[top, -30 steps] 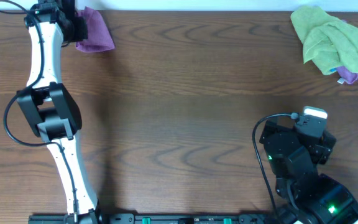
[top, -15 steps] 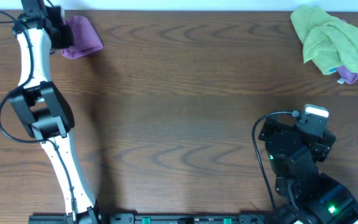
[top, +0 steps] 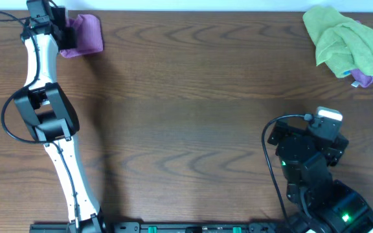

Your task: Fold the cloth

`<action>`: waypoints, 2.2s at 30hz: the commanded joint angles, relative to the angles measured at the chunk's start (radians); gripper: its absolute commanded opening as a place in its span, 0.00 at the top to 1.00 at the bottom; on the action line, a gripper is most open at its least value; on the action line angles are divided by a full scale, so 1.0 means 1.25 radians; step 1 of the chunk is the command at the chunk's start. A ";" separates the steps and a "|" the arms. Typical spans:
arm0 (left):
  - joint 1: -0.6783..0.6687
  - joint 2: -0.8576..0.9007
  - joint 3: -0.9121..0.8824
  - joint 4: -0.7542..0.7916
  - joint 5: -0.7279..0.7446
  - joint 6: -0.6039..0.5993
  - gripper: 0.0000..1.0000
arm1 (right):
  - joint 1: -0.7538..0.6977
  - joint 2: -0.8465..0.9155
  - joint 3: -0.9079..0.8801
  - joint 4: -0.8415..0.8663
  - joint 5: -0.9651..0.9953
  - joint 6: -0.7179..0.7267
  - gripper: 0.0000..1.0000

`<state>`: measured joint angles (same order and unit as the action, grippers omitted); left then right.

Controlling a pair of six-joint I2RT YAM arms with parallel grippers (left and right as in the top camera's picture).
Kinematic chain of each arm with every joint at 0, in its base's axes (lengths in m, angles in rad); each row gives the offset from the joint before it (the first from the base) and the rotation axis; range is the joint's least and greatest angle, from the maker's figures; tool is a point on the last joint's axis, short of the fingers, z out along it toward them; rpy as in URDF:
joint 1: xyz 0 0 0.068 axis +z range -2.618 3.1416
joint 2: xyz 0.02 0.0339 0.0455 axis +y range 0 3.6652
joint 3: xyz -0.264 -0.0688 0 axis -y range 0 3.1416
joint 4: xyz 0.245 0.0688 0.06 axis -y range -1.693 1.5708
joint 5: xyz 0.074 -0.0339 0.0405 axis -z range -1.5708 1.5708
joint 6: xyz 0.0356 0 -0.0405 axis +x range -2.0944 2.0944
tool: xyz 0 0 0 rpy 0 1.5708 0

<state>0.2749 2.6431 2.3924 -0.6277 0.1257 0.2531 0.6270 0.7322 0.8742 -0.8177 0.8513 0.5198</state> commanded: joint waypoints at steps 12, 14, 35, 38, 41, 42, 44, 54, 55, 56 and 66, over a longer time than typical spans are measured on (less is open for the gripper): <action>0.017 0.015 0.015 0.040 -0.089 0.013 0.04 | 0.006 0.000 -0.002 0.020 0.004 0.015 0.01; 0.017 0.014 0.016 0.049 -0.114 0.000 0.05 | 0.006 0.000 -0.002 0.020 0.004 0.015 0.01; 0.005 -0.109 0.190 -0.208 0.063 -0.128 0.86 | 0.006 0.001 -0.002 0.007 0.004 0.015 0.01; 0.004 -0.109 0.190 -0.213 0.096 -0.185 0.56 | 0.006 0.001 -0.002 0.007 0.004 0.015 0.01; 0.004 -0.109 0.190 -0.207 0.193 -0.213 0.05 | 0.006 0.001 -0.002 0.007 0.004 0.015 0.01; 0.004 -0.109 0.190 -0.203 0.227 -0.225 0.05 | 0.006 0.001 -0.002 0.007 0.004 0.015 0.01; 0.003 -0.109 0.190 -0.187 0.283 -0.256 0.05 | 0.006 0.001 -0.002 0.007 0.004 0.015 0.01; 0.001 -0.108 0.190 -0.169 0.304 -0.311 0.05 | 0.006 0.001 -0.002 0.007 0.004 0.015 0.01; 0.001 -0.108 0.190 -0.164 0.304 -0.311 0.05 | 0.006 0.001 -0.002 0.007 0.004 0.015 0.01; 0.001 -0.108 0.190 -0.161 0.304 -0.310 0.04 | 0.006 0.001 -0.002 0.007 0.004 0.015 0.01; -0.026 -0.067 0.187 -0.115 0.049 -0.244 0.94 | 0.006 0.001 -0.002 0.007 0.004 0.015 0.01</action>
<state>0.2607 2.5309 2.6061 -0.7845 0.3264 -0.0727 0.6270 0.7330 0.8742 -0.8074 0.8455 0.5201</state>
